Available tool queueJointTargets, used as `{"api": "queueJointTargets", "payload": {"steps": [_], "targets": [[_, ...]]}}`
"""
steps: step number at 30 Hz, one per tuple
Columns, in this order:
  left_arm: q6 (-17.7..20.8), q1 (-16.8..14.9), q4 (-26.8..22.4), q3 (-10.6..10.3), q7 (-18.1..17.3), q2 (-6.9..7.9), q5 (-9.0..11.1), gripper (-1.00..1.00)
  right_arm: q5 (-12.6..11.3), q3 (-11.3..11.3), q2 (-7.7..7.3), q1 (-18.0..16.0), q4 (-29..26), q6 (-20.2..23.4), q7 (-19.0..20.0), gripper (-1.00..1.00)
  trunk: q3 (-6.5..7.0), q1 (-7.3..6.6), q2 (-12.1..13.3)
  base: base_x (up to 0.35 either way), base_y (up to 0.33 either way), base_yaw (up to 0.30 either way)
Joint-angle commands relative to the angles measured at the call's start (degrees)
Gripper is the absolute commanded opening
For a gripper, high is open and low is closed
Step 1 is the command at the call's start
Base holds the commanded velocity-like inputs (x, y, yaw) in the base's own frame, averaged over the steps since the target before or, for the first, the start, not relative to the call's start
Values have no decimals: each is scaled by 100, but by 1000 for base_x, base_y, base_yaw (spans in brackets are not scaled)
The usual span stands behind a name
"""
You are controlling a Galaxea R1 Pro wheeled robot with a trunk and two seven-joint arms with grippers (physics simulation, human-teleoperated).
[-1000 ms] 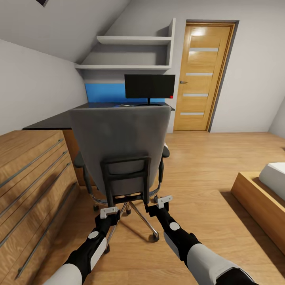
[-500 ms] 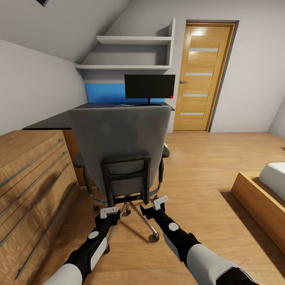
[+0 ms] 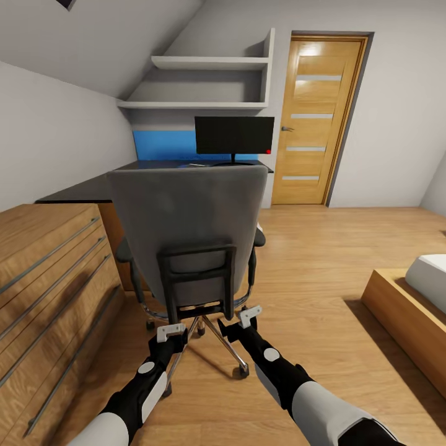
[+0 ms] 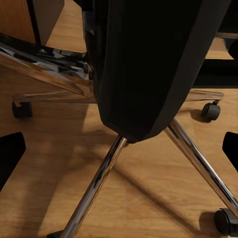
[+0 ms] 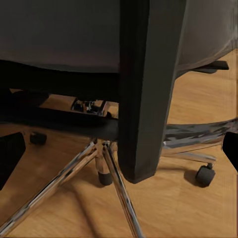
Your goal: In the bedroom, organize the workspace by keeping the computer under the desk, ensuring the monitor is on the desk, placing the keyboard on the desk next to the monitor, placing the mouse on the desk next to the keyboard, moving the folder from the swivel chair onto the desk next to the mouse, stacking the notebook on top of the folder with the pen on top of the notebook, and positioning the swivel chair next to the desk.
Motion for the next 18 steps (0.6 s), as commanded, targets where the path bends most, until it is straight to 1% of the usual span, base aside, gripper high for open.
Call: {"api": "queueJointTargets", "payload": {"steps": [1,9,18], "targets": [[-24,-4,4,-48,46,6,59,100,-44,10,0,-5,9,-27,8,100,-5,-1,-2,39,0,0],[-24,-4,4,-48,47,9,60,100,-58,-16,0,-5,8,-44,-131,100,-5,-1,-2,130,0,0],[-24,-4,4,-43,62,13,67,100,-62,-33,0,-5,10,-45,-143,100,-5,-1,-2,19,0,0]]}}
